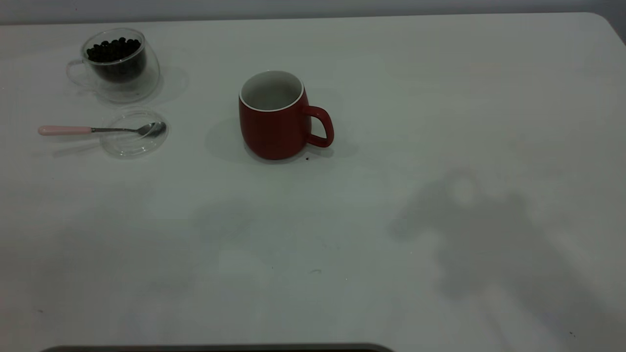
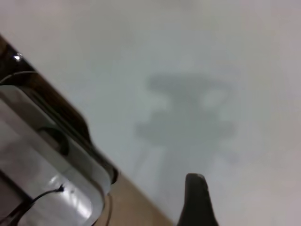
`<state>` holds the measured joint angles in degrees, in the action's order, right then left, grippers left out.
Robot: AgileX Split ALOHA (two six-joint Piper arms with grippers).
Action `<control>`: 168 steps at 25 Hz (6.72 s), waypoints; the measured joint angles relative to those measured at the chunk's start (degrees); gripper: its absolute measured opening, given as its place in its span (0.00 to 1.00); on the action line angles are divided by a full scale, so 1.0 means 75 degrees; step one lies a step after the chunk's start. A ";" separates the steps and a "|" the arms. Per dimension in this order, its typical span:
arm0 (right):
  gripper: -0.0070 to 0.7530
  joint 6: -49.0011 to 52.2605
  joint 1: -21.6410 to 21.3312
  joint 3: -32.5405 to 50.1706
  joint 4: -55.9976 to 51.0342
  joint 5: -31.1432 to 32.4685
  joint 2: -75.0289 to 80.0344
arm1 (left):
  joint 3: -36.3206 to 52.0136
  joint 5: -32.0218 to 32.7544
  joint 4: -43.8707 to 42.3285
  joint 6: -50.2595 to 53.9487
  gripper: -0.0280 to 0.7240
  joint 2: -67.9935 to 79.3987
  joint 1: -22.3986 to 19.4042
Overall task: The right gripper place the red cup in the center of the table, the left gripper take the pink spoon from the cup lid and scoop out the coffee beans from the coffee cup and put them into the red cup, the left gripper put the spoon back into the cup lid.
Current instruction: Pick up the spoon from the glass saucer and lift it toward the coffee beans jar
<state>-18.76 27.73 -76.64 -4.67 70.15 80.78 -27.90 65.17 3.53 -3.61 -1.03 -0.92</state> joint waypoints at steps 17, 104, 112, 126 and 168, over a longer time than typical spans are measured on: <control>0.79 0.1060 -0.0009 0.3859 0.0174 0.0087 -0.5276 | 0.0000 0.0000 0.0000 0.0000 0.82 0.0000 0.0000; 0.79 0.1623 -0.3465 0.6627 0.0173 -0.0719 -1.0555 | -0.2504 -0.2515 0.0783 -0.0118 0.87 0.5970 0.0000; 0.79 0.1623 -0.3465 0.6627 0.0173 -0.0719 -1.0555 | -0.3850 -0.2981 0.1051 -0.0799 0.98 0.9614 0.0000; 0.79 0.1629 -0.3465 0.6627 0.0173 -0.0719 -1.0555 | -0.5114 -0.1936 0.5259 -0.5821 0.98 1.3902 -0.2463; 0.79 0.1629 -0.3465 0.6627 0.0173 -0.0719 -1.0555 | -0.8049 -0.0480 0.7709 -0.8534 0.97 2.0020 -0.4080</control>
<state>-6.54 1.74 -26.94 -3.37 64.75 1.62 -88.27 61.57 61.34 -67.61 149.12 -31.52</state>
